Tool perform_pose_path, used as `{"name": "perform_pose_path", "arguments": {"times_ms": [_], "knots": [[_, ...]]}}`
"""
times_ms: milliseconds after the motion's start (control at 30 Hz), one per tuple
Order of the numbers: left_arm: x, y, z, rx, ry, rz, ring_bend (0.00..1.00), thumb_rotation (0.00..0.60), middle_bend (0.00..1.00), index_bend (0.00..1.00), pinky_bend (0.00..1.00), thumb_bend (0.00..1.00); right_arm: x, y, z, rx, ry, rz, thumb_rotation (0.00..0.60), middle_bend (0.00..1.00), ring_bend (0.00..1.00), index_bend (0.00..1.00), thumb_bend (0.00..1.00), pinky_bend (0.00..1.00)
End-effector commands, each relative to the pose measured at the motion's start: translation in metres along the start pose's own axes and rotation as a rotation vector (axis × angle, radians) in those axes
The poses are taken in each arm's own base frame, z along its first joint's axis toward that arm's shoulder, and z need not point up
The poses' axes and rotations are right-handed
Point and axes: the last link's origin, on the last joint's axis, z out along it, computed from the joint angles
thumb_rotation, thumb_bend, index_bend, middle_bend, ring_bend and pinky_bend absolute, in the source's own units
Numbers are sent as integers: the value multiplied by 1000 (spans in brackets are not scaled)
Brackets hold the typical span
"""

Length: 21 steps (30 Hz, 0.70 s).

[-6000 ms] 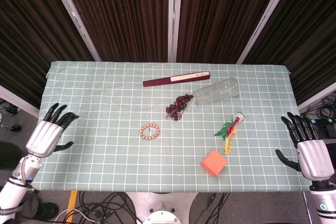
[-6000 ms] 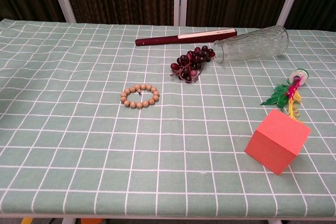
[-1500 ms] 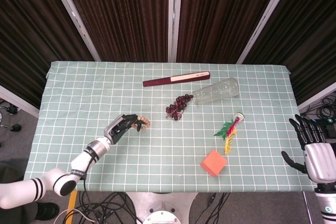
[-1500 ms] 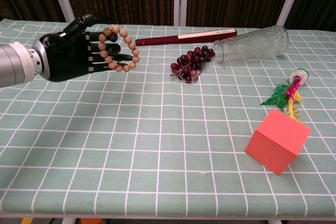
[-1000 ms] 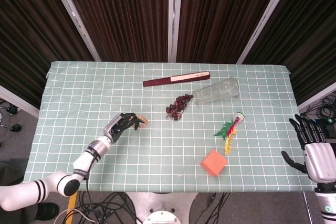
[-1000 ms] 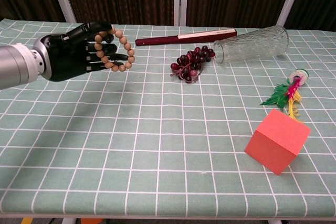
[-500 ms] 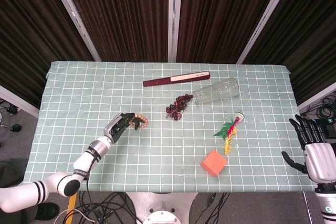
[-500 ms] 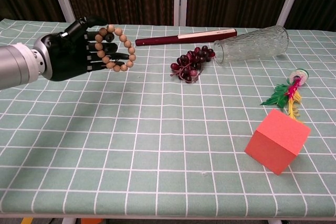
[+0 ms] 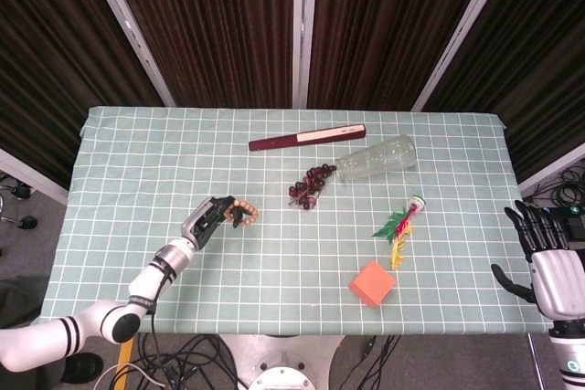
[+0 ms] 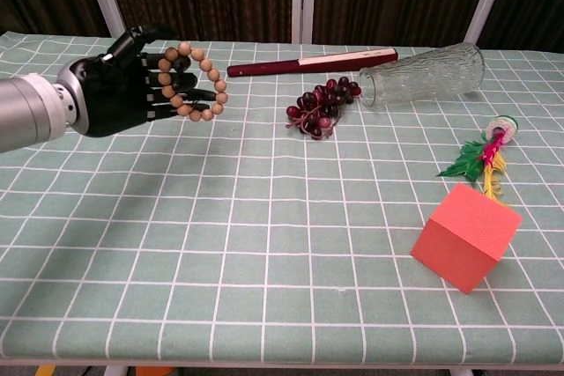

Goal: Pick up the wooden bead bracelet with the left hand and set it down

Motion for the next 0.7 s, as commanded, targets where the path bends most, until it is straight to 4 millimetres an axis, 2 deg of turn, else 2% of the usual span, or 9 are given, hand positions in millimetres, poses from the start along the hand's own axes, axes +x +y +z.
{"name": "perform_pose_path", "arguments": {"times_ms": [33,367,700], "knots": [[0,0,0,0,1,0,355,282,734,693,98,474,0,0,0,1,0,0,600,0,0,0,159,0],[1,0,-1,-1,7,-2,372,293,753,705,101,490,0,-1,-1,4,-2,1,600,0,0,0,159,0],[-1,1,-3,-12,5,2,372,292,754,707,102,585,2,-2,-1,11,1,0,600,0,0,0,160,0]]}}
